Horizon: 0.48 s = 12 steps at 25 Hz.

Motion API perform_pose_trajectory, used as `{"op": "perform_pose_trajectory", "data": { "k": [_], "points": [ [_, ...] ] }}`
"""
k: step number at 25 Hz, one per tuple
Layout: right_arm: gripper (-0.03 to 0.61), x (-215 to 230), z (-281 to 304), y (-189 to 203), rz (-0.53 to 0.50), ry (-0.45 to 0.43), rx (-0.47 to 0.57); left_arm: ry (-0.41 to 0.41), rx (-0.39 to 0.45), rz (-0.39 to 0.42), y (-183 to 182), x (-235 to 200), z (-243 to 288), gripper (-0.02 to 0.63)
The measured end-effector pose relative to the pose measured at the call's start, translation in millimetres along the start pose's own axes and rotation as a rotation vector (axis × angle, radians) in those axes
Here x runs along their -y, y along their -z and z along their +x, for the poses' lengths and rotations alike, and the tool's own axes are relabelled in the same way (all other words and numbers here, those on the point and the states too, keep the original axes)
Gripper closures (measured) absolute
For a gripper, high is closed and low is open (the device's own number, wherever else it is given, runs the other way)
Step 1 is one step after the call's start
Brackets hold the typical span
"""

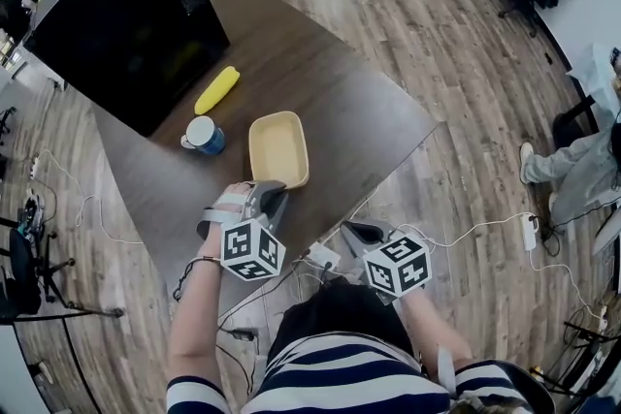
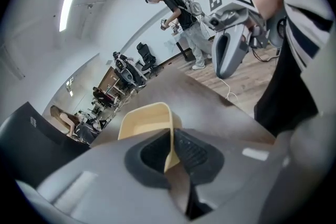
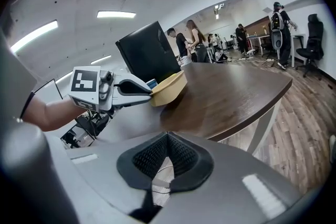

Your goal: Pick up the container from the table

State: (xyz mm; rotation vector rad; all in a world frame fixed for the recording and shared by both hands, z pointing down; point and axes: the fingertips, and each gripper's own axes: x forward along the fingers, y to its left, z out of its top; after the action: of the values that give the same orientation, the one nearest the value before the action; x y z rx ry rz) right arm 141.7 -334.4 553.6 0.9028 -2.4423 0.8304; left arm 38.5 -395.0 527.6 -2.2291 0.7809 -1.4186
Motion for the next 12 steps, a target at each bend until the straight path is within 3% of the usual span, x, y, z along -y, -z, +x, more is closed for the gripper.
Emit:
{"op": "perform_pose_trajectory", "data": {
  "k": [12],
  "points": [
    [0.581, -66, -3, 0, -0.027, 0.023, 0.029, 0.007, 0.031, 0.022, 29, 31, -83, 0.614]
  ]
}}
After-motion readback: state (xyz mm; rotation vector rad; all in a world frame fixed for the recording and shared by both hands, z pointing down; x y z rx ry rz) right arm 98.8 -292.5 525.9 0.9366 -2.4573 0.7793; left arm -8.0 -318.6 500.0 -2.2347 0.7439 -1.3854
